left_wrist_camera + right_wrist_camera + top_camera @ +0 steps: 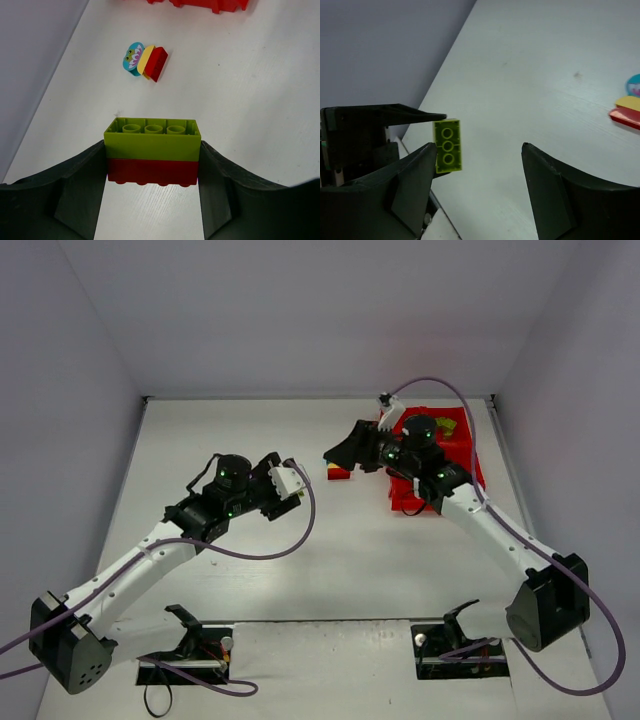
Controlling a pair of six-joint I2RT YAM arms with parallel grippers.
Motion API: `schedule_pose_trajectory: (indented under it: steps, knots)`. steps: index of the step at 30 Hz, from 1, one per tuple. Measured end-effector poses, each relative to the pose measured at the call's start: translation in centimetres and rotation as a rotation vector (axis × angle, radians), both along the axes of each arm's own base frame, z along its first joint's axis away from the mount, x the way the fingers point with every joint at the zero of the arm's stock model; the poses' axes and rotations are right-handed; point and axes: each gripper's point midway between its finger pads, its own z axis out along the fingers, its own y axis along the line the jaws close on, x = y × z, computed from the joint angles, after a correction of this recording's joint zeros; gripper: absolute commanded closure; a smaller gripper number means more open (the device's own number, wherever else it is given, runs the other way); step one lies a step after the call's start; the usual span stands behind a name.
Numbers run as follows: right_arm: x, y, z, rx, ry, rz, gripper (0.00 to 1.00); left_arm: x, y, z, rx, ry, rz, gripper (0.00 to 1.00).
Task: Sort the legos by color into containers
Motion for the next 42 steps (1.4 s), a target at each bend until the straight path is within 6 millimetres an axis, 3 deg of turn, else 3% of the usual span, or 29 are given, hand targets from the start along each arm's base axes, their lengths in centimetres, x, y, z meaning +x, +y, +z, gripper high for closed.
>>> schedule_pose_trajectory:
  steps: [6,11,27,33,36,37,38,39,42]
  knots:
    - [-2.4,5.0,-1.4,0.032,0.054,0.13,0.35,-0.1,0.0,0.1,-0.003,-0.002,-0.003,1.0]
    - [-3.7,7.5,-3.3,0.026,0.108,0.195,0.36,-0.3,0.1,0.7,-0.014,-0.017,-0.003,1.0]
    - [-4.6,8.9,-3.4,0.05,0.109,0.254,0.43,-0.4,0.0,1.3,-0.03,-0.032,-0.014,1.0]
    - [-5.0,9.5,-3.8,0.051,0.12,0.276,0.55,-0.4,-0.1,1.3,-0.031,-0.031,-0.016,1.0]
    - [-5.3,9.7,-3.7,0.057,0.121,0.293,0.78,-0.4,-0.1,1.2,-0.029,-0.03,-0.016,1.0]
    - [-5.3,9.8,-3.8,0.055,0.12,0.29,0.9,-0.4,-0.1,1.1,-0.029,-0.028,-0.017,0.95]
    - [-5.3,9.8,-3.7,0.057,0.122,0.29,0.94,-0.4,-0.1,1.1,-0.029,-0.028,-0.016,0.84]
    - [-5.2,9.8,-3.7,0.057,0.119,0.289,0.97,-0.4,-0.1,1.2,-0.03,-0.031,-0.016,0.66]
    - [-5.2,9.8,-3.8,0.055,0.116,0.289,1.0,-0.4,-0.1,1.1,-0.031,-0.032,-0.015,0.46]
